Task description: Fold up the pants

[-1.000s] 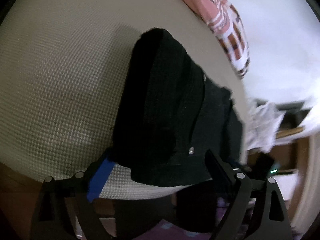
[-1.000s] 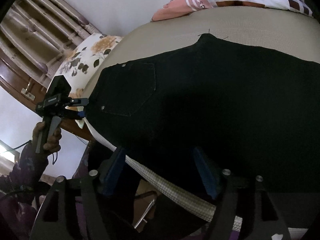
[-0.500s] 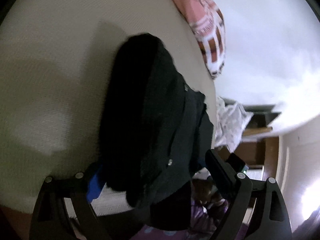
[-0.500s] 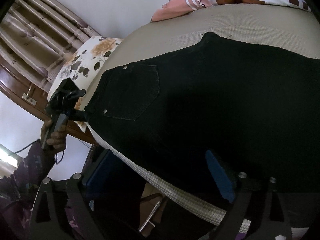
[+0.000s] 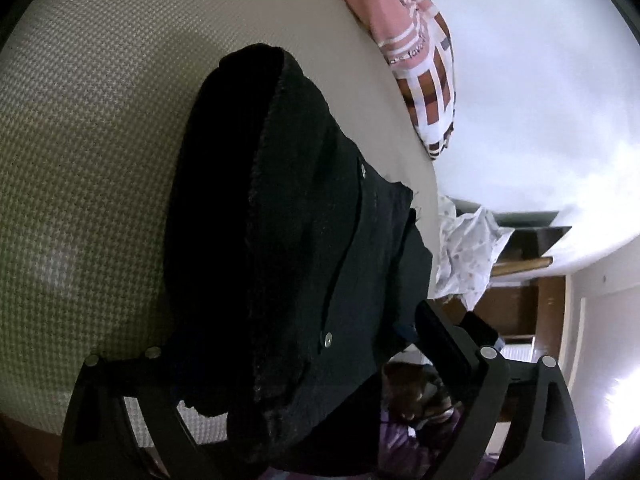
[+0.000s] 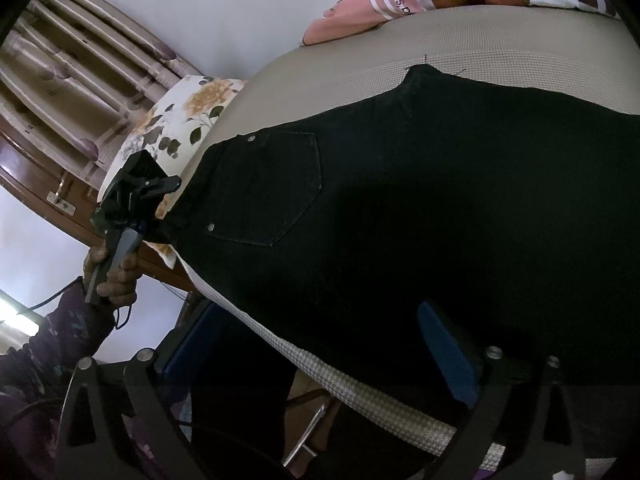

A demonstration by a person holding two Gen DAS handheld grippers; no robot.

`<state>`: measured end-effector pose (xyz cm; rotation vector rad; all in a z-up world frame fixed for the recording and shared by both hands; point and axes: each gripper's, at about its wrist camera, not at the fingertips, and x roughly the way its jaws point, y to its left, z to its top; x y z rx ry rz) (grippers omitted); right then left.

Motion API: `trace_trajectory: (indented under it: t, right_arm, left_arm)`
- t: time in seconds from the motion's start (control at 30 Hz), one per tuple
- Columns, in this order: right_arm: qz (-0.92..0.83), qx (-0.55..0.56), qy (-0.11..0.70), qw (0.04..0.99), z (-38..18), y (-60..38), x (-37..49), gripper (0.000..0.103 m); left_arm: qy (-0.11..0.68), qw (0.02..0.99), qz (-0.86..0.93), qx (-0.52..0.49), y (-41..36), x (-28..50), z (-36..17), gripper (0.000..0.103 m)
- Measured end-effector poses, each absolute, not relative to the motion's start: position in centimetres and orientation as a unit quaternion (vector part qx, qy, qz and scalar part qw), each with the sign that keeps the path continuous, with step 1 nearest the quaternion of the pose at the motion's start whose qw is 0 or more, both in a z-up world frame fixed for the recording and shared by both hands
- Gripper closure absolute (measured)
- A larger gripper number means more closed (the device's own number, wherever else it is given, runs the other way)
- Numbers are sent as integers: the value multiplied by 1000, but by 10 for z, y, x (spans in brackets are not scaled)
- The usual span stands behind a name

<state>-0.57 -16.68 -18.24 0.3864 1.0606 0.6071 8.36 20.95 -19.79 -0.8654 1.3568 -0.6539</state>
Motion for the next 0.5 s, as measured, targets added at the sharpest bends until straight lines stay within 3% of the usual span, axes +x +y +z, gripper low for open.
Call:
trace_trajectory:
  t: [0.07, 0.1, 0.17, 0.27, 0.3, 0.5]
  right_arm:
    - [284, 184, 493, 802, -183, -168, -7, 5]
    - [285, 186, 492, 801, -183, -168, -7, 4]
    - [286, 189, 492, 800, -183, -168, -6, 3]
    - [286, 184, 492, 802, -183, -165, -6, 1]
    - [285, 182, 491, 803, -183, -165, -6, 1]
    - [282, 189, 490, 803, -184, -166, -5, 1]
  left_arm:
    - [595, 650, -283, -377, 210, 82, -197, 13]
    - [595, 661, -286, -355, 207, 80, -193, 19]
    - [592, 688, -284, -311, 201, 75, -185, 36]
    - [575, 698, -270, -332, 211, 70, -181, 57]
    - [568, 702, -262, -341, 215, 69, -180, 69]
    - [548, 721, -260, -334, 206, 61, -163, 71]
